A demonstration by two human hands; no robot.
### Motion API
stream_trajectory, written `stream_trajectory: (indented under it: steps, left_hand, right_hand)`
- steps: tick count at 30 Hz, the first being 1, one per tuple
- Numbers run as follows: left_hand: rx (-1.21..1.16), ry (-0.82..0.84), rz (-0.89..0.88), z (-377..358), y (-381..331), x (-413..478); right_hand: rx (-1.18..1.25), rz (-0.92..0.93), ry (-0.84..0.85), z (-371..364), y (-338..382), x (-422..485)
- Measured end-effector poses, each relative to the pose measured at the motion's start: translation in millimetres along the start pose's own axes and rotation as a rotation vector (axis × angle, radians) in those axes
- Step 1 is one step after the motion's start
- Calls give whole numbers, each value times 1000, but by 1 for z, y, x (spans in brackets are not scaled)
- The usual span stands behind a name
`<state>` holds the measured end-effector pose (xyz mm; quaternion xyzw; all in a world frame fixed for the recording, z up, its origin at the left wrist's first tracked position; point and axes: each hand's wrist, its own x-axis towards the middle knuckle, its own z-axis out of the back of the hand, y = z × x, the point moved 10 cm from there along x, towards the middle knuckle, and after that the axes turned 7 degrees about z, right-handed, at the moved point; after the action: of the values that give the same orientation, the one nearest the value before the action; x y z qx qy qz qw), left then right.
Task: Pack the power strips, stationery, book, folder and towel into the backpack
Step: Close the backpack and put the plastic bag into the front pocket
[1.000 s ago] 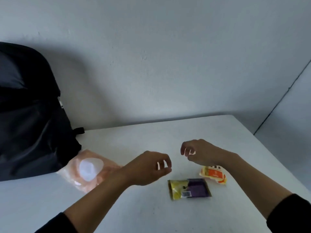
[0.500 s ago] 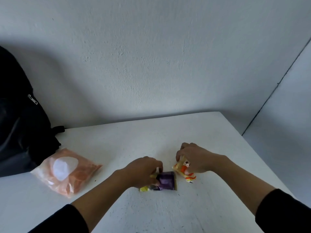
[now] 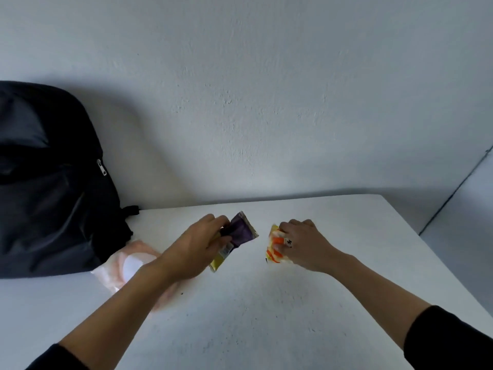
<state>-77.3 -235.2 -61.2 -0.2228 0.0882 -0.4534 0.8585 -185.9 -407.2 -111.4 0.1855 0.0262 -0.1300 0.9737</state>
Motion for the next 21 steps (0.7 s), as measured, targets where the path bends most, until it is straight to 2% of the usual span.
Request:
stream_trajectory:
  steps: [6, 9, 18, 21]
  left_hand:
    - [-159, -200, 133, 73, 65, -42]
    - [-251, -295, 173, 110, 97, -69]
    - [-290, -576, 133, 249, 185, -145]
    - [-324, -661, 158, 282, 220, -160]
  right_hand:
    - [479, 12, -127, 5, 69, 25]
    - [557, 59, -142, 0, 114, 40]
    - [772, 321, -237, 7, 291, 88]
    - [647, 426, -313, 18, 345, 107]
